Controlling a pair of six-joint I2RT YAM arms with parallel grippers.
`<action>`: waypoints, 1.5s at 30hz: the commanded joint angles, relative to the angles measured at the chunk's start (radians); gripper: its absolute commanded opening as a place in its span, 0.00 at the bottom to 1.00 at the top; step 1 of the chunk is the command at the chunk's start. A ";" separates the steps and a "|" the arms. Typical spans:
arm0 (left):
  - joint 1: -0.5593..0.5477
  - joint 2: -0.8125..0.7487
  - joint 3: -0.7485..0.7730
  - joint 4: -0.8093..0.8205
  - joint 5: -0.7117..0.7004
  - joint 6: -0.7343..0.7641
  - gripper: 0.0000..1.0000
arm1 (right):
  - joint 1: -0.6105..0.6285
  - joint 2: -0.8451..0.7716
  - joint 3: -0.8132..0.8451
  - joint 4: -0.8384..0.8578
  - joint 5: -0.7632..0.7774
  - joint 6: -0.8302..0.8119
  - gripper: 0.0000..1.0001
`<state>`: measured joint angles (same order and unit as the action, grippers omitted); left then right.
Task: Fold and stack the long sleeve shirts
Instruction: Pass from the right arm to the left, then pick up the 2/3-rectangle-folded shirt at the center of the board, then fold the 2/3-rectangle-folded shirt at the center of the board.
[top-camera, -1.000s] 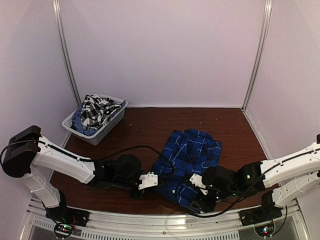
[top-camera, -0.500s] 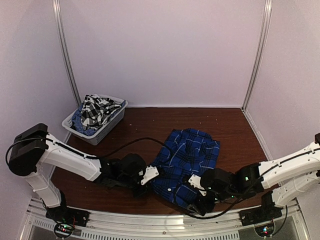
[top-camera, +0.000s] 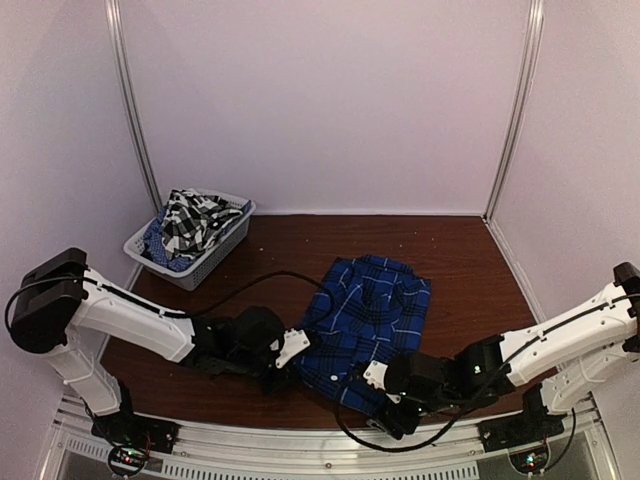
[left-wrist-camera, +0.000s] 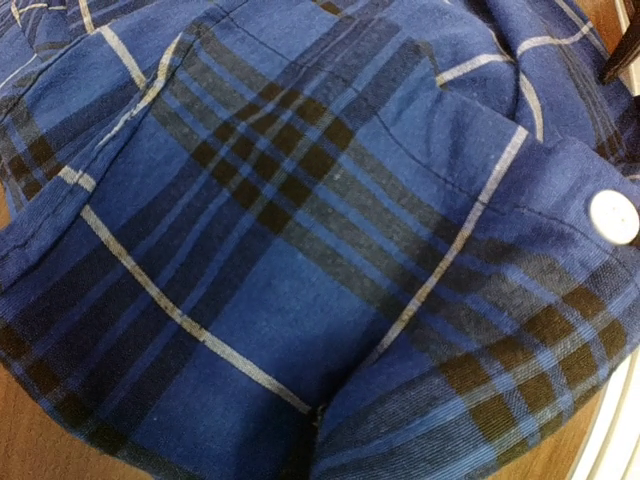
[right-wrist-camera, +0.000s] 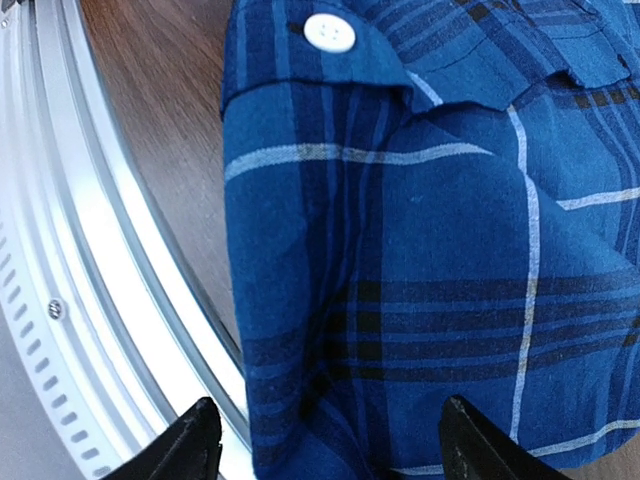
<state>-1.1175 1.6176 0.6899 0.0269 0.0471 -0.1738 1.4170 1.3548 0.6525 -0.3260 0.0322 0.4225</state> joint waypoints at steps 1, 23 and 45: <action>0.009 -0.038 -0.018 -0.034 0.067 0.011 0.00 | 0.020 0.040 0.031 -0.031 0.086 0.006 0.72; -0.168 -0.141 -0.013 -0.139 0.230 -0.048 0.00 | 0.151 -0.096 -0.014 -0.005 -0.105 0.123 0.00; 0.146 -0.214 0.278 -0.313 0.491 0.121 0.00 | -0.185 -0.376 0.076 -0.184 -0.230 0.003 0.17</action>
<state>-1.0554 1.3624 0.8959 -0.2951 0.4004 -0.1291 1.3544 1.0016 0.6914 -0.4713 -0.1326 0.4881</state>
